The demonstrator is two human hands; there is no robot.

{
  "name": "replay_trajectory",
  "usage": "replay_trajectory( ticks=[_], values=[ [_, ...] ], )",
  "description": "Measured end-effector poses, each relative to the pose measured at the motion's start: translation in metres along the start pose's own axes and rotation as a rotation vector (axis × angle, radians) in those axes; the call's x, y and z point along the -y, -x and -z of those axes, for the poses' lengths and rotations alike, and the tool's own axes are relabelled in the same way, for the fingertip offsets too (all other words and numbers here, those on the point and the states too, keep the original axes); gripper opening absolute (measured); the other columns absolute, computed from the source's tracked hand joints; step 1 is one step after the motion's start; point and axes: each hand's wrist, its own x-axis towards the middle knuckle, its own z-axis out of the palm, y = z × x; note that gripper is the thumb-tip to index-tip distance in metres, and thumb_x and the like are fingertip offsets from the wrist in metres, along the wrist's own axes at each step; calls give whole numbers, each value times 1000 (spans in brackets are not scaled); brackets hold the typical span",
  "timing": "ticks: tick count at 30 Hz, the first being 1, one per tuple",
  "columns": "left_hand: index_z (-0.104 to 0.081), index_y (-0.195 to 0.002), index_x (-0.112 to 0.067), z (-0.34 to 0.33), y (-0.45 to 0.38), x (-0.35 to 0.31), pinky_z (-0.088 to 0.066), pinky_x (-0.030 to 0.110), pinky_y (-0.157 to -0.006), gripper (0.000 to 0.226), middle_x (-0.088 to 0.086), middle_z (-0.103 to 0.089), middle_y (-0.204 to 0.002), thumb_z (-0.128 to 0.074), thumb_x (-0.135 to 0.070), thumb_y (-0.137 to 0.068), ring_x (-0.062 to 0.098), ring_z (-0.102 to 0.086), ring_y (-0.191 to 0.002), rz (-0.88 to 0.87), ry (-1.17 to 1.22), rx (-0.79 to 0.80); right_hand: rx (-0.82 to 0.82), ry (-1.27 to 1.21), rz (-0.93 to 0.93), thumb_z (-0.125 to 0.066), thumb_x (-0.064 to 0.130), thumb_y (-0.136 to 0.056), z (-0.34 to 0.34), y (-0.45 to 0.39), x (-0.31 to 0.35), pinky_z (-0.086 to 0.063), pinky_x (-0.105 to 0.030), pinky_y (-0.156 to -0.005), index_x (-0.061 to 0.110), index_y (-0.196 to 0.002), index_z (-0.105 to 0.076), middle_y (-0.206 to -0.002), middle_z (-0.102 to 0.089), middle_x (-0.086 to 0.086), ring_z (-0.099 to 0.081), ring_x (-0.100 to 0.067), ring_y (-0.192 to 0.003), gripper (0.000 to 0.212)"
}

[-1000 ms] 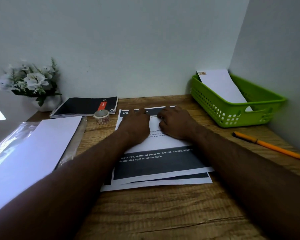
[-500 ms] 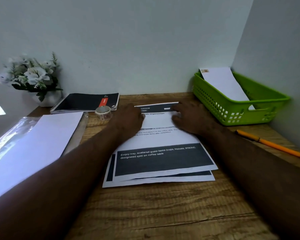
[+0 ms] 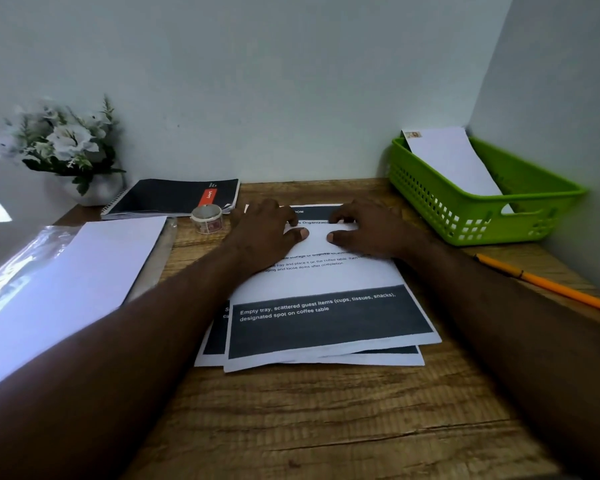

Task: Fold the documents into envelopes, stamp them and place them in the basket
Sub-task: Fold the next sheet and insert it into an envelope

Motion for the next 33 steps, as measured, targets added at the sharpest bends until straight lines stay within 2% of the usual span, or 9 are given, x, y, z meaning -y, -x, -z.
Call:
replay_trajectory(
  ticks=[3,6,10,13,15,22,26,29,33],
  values=[
    [-59,-114,-33,2,0,0,-27,50,-107,37,1,-55,-120,-46,-58,-90,25,-44,-122,-16,2,24,-4,-103,-14,-59,64,-60,3,4,2,-41,-48,-94,40,-86,-55,-102,-56,13,-51,-16,-101,35],
    [-56,-122,-32,3,3,-2,-23,46,-109,39,-1,-55,-125,-50,-54,-90,23,-44,-125,-49,48,-2,-87,-220,60,-73,39,-72,5,8,0,-41,-40,-88,34,-88,-49,-96,-56,13,-52,-13,-91,30],
    [-63,-113,-24,12,4,-6,-24,38,-97,28,-1,-61,-113,-61,-35,-88,22,-53,-112,-153,139,-312,-364,-144,212,-72,30,-78,14,12,7,-32,-32,-73,15,-93,-55,-86,-55,8,-49,-13,-78,27],
    [-68,-94,-21,19,4,-9,-22,34,-82,11,-1,-64,-96,-65,-20,-84,25,-59,-92,-213,19,-611,-537,49,285,-68,32,-78,18,9,4,-24,-33,-78,22,-89,-61,-91,-62,10,-56,-20,-93,16],
    [-70,-88,-21,20,6,-12,-23,35,-79,10,-2,-66,-92,-64,-15,-83,25,-60,-85,-260,-55,-665,-537,151,276,-70,25,-78,19,10,1,-22,-34,-80,25,-87,-65,-97,-66,8,-57,-23,-100,11],
    [-71,-90,-23,16,11,-21,-46,41,-88,21,0,-66,-104,-53,-23,-78,24,-59,-100,-190,-16,-103,-67,154,194,-63,31,-79,18,14,2,-34,-48,-104,33,-95,-67,-111,-65,12,-55,-13,-111,17],
    [-71,-91,-16,18,14,-25,-50,35,-82,21,2,-68,-99,-52,-20,-85,20,-60,-90,-135,137,-31,-31,31,145,-60,49,-81,12,12,5,-40,-44,-97,30,-85,-67,-100,-66,9,-57,-14,-100,21],
    [-71,-98,-11,16,12,-26,-41,24,-81,22,5,-66,-106,-51,-11,-89,16,-56,-90,-148,192,4,-22,83,185,-59,38,-83,6,7,5,-43,-43,-90,31,-76,-56,-91,-57,10,-56,-18,-96,11],
    [-64,-117,-14,3,3,-23,-39,28,-96,29,8,-55,-119,-50,-12,-91,23,-53,-110,-96,198,59,8,102,202,-50,22,-87,-1,7,14,-38,-38,-98,27,-102,-58,-113,-55,4,-51,-21,-112,18]
  ],
)
